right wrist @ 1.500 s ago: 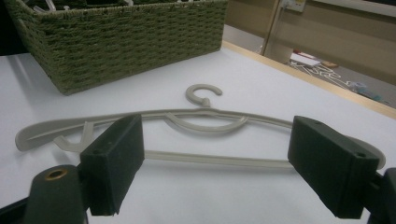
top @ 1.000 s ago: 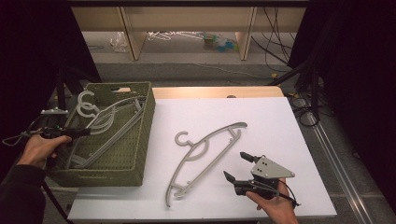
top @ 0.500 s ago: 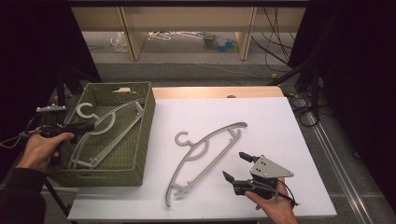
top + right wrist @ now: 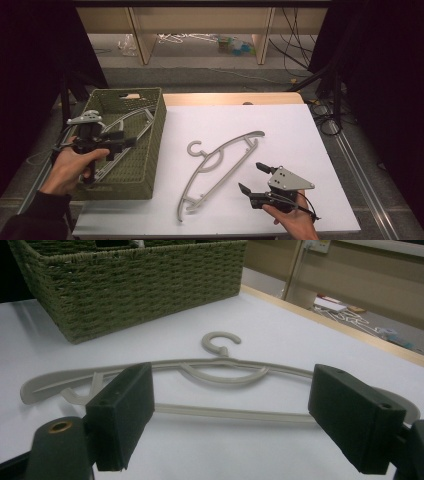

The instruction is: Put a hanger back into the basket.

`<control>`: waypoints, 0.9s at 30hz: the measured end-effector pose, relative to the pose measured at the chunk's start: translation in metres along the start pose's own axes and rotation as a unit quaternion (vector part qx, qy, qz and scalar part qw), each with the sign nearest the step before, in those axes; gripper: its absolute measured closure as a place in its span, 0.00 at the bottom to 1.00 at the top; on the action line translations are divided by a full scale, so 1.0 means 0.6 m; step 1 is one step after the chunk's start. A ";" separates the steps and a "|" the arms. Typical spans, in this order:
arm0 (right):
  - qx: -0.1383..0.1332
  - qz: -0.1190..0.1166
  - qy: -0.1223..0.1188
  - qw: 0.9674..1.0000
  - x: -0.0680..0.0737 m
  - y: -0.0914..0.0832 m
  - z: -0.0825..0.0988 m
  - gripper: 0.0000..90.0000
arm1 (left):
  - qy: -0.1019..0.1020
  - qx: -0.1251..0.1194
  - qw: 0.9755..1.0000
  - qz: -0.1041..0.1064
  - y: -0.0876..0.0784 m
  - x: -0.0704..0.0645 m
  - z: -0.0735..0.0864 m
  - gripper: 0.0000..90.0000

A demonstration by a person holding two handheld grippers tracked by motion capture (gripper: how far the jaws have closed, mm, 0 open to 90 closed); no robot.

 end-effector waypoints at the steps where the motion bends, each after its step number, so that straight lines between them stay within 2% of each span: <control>1: 0.000 -0.001 0.000 1.000 0.000 0.000 0.000 0.21 | -0.001 -0.002 1.000 0.003 0.004 -0.009 0.000 0.38; 2: 0.000 -0.001 0.000 1.000 0.000 0.000 0.000 0.21 | -0.001 -0.002 1.000 0.003 0.004 -0.009 0.000 0.38; 7: 0.001 -0.001 0.005 1.000 0.000 -0.002 -0.001 0.21 | 0.012 -0.006 0.999 0.029 0.016 -0.054 -0.002 0.37; 8: -0.002 0.000 -0.001 1.000 -0.001 0.000 -0.002 0.21 | 0.012 -0.007 0.999 0.031 0.018 -0.059 -0.003 0.37; 9: -0.001 -0.003 0.000 1.000 0.001 0.000 -0.002 0.21 | 0.009 -0.009 0.999 0.041 0.021 -0.074 -0.002 0.36; 10: -0.001 -0.003 -0.001 1.000 0.001 0.001 -0.002 0.21 | 0.009 -0.009 0.999 0.041 0.021 -0.074 -0.002 0.36; 14: -0.003 -0.004 -0.003 1.000 -0.001 0.002 -0.001 0.21 | -0.002 -0.020 0.998 0.059 0.029 -0.100 -0.001 0.34; 16: -0.006 0.000 0.000 1.000 -0.002 0.004 -0.001 0.21 | -0.003 -0.019 0.998 0.068 0.034 -0.111 0.003 0.33; 19: -0.006 -0.002 0.000 1.000 -0.002 0.004 -0.002 0.21 | -0.015 -0.018 0.996 0.082 0.046 -0.132 0.009 0.32; 20: -0.006 -0.002 0.000 1.000 -0.002 0.004 -0.002 0.21 | -0.015 -0.018 0.996 0.082 0.046 -0.132 0.009 0.32; 21: -0.004 -0.003 -0.001 1.000 -0.001 0.005 -0.002 0.21 | 0.012 -0.025 0.995 0.094 0.054 -0.135 0.008 0.32; 22: -0.002 -0.005 -0.002 1.000 0.000 0.005 -0.002 0.21 | -0.011 -0.015 0.995 0.102 0.055 -0.147 0.014 0.32; 25: -0.002 -0.009 -0.002 1.000 0.002 0.005 -0.002 0.21 | -0.015 -0.011 0.994 0.103 0.060 -0.154 0.019 0.32; 26: -0.002 -0.008 -0.002 1.000 0.002 0.005 -0.003 0.21 | -0.026 0.000 0.993 0.116 0.066 -0.161 0.025 0.32; 27: -0.004 -0.006 -0.003 1.000 0.001 0.005 -0.003 0.21 | -0.028 -0.001 0.992 0.120 0.068 -0.165 0.027 0.32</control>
Point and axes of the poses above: each handheld gripper's, and its own axes: y roughly forward along the jaws, z roughly out of its underside, x roughly to its left, the point moved 9 cm from there along y, roughly forward along the jaws, and after that the axes turned 8 degrees about -x, right-handed, at the moved point
